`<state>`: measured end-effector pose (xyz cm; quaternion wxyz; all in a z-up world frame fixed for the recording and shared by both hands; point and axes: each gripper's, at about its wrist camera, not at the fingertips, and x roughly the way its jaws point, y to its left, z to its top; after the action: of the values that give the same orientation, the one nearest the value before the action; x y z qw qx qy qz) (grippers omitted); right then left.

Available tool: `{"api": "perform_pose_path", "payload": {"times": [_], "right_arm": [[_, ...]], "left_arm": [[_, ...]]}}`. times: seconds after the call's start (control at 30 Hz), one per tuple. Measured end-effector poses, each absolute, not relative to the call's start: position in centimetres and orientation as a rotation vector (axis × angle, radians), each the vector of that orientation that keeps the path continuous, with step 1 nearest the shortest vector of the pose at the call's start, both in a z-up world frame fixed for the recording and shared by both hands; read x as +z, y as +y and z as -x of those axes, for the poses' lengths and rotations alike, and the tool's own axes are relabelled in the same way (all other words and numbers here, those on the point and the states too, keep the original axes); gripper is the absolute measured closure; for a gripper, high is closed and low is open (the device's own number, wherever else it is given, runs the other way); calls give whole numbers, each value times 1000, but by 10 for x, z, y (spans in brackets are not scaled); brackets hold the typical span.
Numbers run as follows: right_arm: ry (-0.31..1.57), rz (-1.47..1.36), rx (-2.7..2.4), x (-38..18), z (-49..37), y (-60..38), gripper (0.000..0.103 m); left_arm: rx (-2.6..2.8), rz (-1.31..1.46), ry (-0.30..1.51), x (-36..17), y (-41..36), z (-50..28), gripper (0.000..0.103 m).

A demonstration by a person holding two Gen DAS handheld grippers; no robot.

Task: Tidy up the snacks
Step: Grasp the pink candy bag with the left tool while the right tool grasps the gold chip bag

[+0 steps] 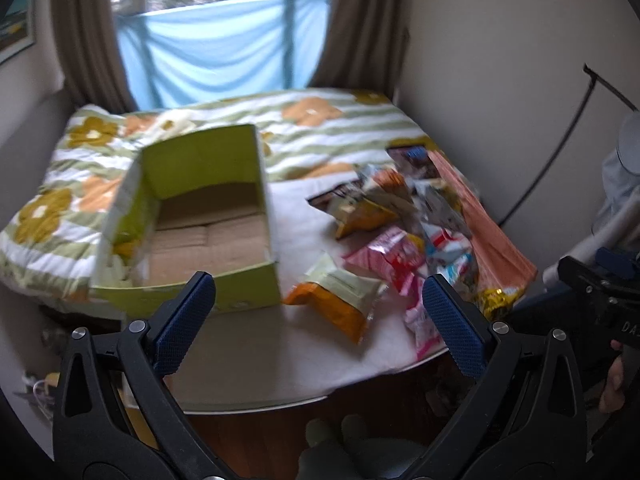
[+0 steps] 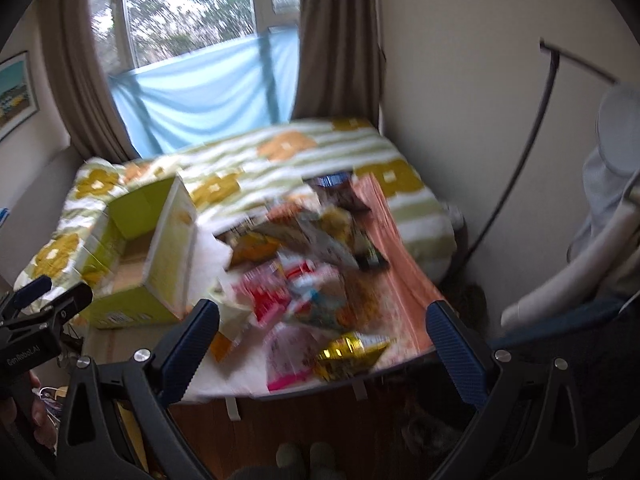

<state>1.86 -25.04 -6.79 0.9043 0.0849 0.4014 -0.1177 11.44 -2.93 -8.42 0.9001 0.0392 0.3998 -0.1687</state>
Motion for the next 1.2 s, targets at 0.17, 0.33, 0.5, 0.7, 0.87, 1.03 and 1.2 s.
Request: {"api": "perform_pose_path", "payload": {"times": [0.17, 0.33, 0.5, 0.7, 0.87, 1.03, 1.2], "right_arm": [[931, -208, -252, -115, -22, -261, 0], [1007, -213, -215, -162, -27, -271, 0], [1044, -187, -146, -206, -36, -283, 0], [1047, -199, -53, -230, -48, -305, 0], [1063, -177, 18, -239, -65, -310, 14], [1097, -181, 66, -243, -73, -317, 31], [1147, -181, 102, -252, -79, -326, 49]], "left_arm": [[-434, -123, 901, -127, -70, -127, 1], [-502, -99, 1004, -170, -106, -129, 1], [-516, -51, 1092, -212, -137, -140, 1], [-495, 11, 1176, -247, -158, -151, 11], [-453, 63, 1230, -265, -169, -154, 19], [-433, 93, 1265, -277, -180, -150, 31], [-423, 105, 1273, -284, -190, -146, 50]]}}
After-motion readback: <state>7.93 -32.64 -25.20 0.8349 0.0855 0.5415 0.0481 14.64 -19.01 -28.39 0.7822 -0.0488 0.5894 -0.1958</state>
